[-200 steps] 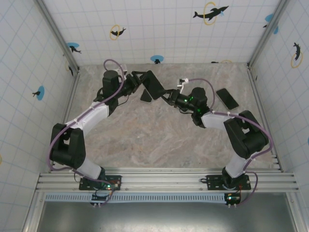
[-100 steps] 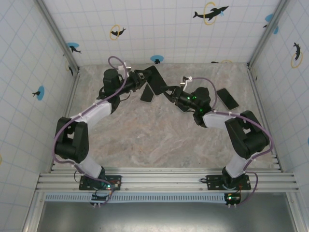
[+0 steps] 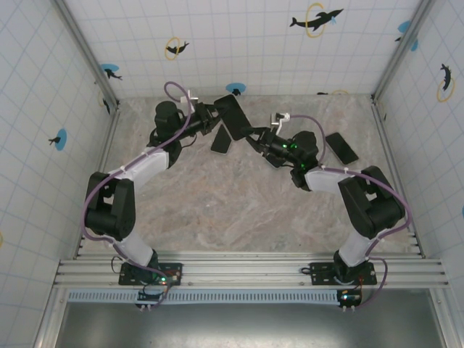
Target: Take the phone out of the phone case
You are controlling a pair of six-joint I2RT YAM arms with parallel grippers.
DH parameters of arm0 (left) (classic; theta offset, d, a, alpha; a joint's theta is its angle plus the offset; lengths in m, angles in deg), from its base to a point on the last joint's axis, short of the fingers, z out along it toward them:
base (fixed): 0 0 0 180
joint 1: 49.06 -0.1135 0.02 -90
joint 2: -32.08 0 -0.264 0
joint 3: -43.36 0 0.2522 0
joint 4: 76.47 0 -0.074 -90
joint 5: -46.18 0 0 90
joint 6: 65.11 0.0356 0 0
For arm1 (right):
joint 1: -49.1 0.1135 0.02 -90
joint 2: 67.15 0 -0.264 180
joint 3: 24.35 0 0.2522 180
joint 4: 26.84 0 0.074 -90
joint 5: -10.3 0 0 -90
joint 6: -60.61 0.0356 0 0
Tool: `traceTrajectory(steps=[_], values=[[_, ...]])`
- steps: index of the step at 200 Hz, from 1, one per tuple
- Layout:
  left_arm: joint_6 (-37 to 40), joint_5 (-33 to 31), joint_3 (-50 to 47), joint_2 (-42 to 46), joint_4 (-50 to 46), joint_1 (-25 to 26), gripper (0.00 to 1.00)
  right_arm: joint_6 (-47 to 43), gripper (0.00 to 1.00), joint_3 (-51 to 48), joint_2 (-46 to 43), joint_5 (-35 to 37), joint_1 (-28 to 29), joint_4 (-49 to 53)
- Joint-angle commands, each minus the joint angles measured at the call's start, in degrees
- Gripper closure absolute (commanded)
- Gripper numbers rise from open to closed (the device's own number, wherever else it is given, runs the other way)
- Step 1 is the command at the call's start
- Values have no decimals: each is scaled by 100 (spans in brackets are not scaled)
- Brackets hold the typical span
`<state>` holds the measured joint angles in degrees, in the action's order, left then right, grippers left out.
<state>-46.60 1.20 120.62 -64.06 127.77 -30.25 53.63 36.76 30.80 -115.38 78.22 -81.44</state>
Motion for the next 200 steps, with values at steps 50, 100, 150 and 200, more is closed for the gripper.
traceTrajectory(steps=[50, 100, 150, 200], values=[[-491, -758, 112, 105, 920, 112, 100, -504, 65, -277, -455, 47, 54, -208], [-425, -1735, 44, 311, 819, 407, 100, -1366, 61, -730, -919, 939, 268, -71], [-498, -2050, -31, 352, 937, 519, 100, -1324, 69, -658, -743, 1094, 299, -356], [-533, -2034, -29, 350, 957, 773, 100, -1244, 73, -497, -616, 1113, 260, -551]])
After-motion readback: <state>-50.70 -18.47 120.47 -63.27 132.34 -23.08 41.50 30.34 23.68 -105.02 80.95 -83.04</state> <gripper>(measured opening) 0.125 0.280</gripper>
